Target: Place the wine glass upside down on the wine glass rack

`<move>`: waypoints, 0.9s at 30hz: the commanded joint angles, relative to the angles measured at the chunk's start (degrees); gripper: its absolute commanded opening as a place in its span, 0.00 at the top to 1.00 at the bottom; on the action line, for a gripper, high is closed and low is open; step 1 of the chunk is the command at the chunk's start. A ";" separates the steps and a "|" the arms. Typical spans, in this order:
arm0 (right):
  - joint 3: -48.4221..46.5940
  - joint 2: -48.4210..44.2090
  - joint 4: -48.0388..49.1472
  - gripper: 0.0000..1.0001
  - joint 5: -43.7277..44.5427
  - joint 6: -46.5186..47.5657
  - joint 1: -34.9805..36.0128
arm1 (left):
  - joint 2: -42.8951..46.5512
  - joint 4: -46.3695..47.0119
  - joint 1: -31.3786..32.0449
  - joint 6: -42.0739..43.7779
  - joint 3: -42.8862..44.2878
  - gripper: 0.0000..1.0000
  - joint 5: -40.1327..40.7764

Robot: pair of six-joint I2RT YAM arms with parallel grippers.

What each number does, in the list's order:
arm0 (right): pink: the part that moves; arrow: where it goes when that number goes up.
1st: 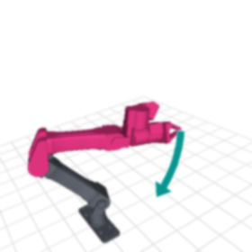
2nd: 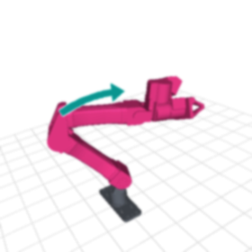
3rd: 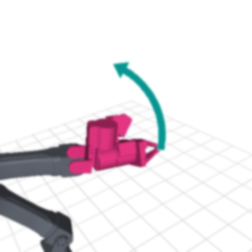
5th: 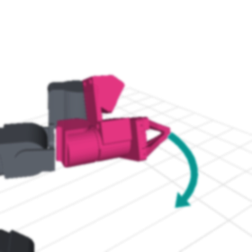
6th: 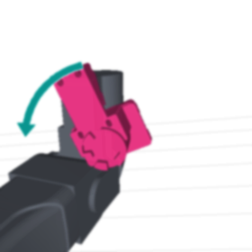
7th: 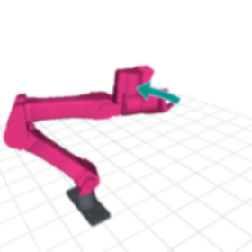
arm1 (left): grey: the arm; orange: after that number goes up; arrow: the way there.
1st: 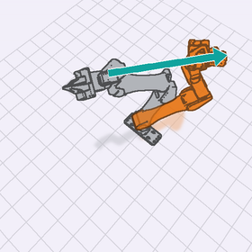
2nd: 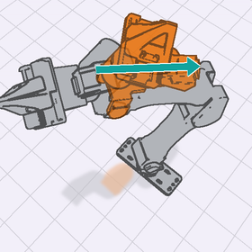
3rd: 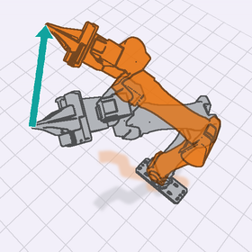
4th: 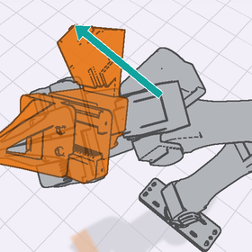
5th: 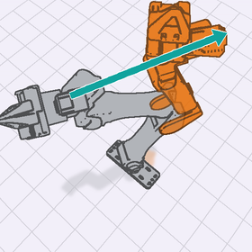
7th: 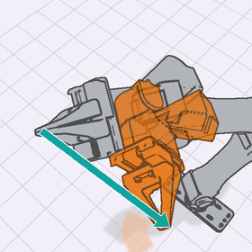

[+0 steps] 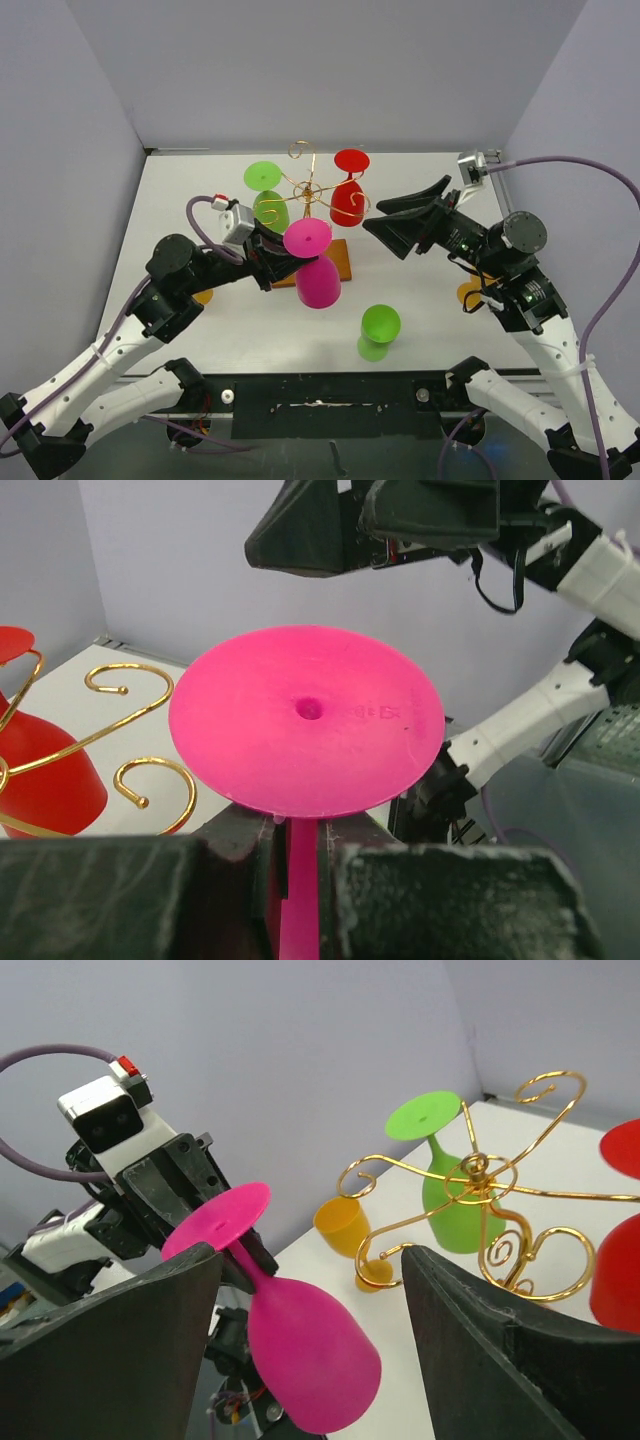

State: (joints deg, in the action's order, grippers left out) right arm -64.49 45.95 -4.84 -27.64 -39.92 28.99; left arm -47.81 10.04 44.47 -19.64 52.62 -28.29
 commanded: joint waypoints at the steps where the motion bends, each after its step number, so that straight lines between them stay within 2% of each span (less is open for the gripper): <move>1: -2.53 0.95 0.95 0.27 -9.46 -2.10 0.58 | 1.00 0.46 0.09 8.29 -0.12 1.00 -5.01; 6: -3.76 3.79 3.53 0.27 -14.28 -5.73 0.66 | 1.41 -1.39 0.18 13.38 -1.40 1.00 -3.68; 12: -4.90 7.51 3.05 0.30 -14.68 -5.25 2.04 | 2.06 -1.69 0.27 16.50 -2.72 1.00 -1.93; 20: -8.65 13.68 -4.68 0.37 -12.11 -2.35 9.02 | 1.76 -1.78 0.43 17.06 -2.84 1.00 -2.63; 23: -9.45 15.18 -6.65 0.44 -9.43 -2.78 11.49 | 1.82 -1.69 0.40 17.32 -3.04 1.00 -2.56; 27: -8.80 15.75 -6.20 0.62 -8.10 -6.95 11.79 | 2.27 -1.52 0.53 17.57 -3.60 1.00 -2.38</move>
State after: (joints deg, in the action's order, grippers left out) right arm -71.00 62.00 -11.73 -38.00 -43.51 40.53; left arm -46.81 6.63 44.60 -3.53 49.08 -30.46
